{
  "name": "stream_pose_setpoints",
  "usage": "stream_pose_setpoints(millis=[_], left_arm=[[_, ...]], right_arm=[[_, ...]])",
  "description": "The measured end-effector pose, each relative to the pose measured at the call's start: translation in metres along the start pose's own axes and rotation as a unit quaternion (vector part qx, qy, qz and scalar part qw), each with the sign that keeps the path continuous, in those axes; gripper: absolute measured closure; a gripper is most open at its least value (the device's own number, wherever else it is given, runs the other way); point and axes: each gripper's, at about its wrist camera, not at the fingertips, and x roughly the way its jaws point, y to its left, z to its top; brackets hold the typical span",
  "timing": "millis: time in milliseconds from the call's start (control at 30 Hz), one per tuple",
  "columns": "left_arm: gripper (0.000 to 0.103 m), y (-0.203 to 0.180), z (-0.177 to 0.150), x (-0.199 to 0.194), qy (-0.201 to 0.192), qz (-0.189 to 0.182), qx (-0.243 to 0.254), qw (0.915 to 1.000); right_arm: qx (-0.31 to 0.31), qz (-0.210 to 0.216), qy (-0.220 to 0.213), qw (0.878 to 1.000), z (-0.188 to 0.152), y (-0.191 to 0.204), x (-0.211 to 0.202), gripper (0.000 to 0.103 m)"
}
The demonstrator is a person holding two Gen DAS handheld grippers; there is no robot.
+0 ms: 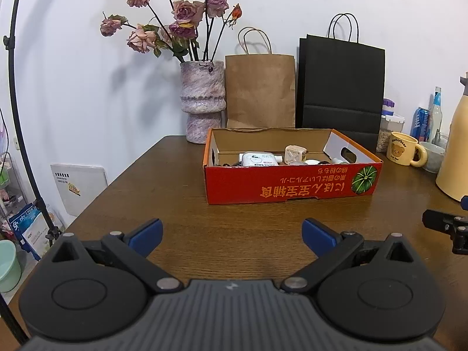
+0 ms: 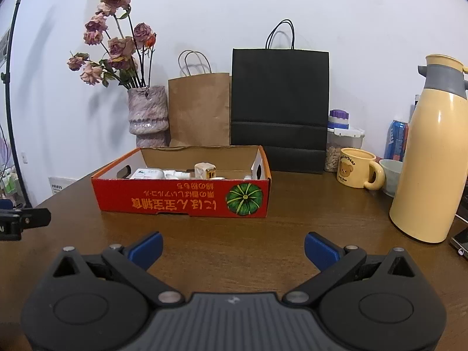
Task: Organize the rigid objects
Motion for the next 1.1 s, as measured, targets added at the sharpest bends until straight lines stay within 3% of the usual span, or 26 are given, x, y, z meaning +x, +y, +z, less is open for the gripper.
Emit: stream_pose_setpoints(millis=[1100], left_arm=[[0.000, 0.0050, -0.0012, -0.0045, 0.002, 0.006, -0.006, 1.0000]], right_arm=[[-0.001, 0.004, -0.001, 1.000, 0.0000, 0.0054, -0.0024, 0.000]])
